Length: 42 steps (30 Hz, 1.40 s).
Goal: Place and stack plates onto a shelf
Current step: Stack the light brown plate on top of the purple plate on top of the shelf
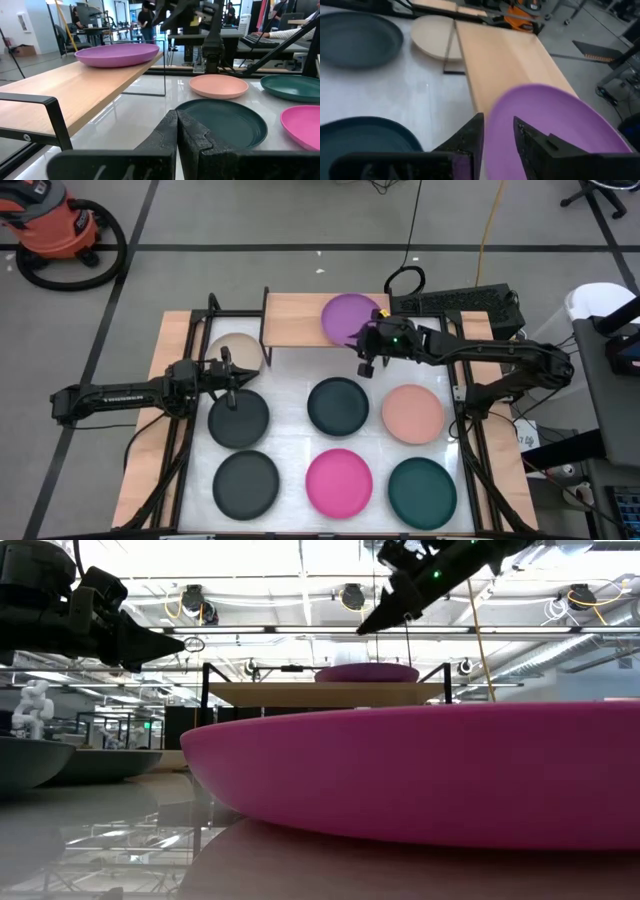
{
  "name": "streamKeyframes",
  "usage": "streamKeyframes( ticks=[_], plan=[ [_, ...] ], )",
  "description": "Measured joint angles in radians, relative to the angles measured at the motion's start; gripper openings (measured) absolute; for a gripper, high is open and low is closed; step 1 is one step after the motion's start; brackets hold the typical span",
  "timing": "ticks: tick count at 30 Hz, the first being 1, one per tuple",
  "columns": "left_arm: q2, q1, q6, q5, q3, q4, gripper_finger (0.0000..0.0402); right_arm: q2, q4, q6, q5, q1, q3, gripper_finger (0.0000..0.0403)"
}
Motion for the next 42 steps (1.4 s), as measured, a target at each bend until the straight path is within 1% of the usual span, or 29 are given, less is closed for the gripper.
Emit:
streamKeyframes(
  ticks=[7, 17, 27, 31, 36, 39, 42],
  plan=[
    [0.000, 0.000, 0.000, 0.000, 0.000, 0.000, 0.0006, -0.025, 0.016, -0.005, 0.000, 0.109, 0.000, 0.0087],
    [0.000, 0.000, 0.000, 0.000, 0.000, 0.000, 0.0006, -0.032, 0.015, 0.033, 0.000, 0.276, 0.000, 0.0086],
    [0.000, 0.000, 0.000, 0.000, 0.000, 0.000, 0.0006, -0.031, 0.051, 0.048, 0.006, 0.375, -0.002, 0.0086],
    [0.000, 0.000, 0.000, 0.000, 0.000, 0.000, 0.0006, -0.032, 0.145, 0.052, 0.018, 0.411, -0.068, 0.0086],
    [0.000, 0.000, 0.000, 0.000, 0.000, 0.000, 0.0006, -0.040, 0.316, 0.013, 0.119, 0.450, -0.170, 0.0086],
    [0.000, 0.000, -0.002, 0.000, 0.000, 0.000, 0.0006, -0.054, 0.349, 0.024, 0.159, 0.452, -0.204, 0.0086],
    [0.000, 0.000, -0.043, 0.002, 0.000, 0.002, 0.0006, -0.079, 0.356, 0.068, 0.159, 0.458, -0.218, 0.0086]
  ],
)
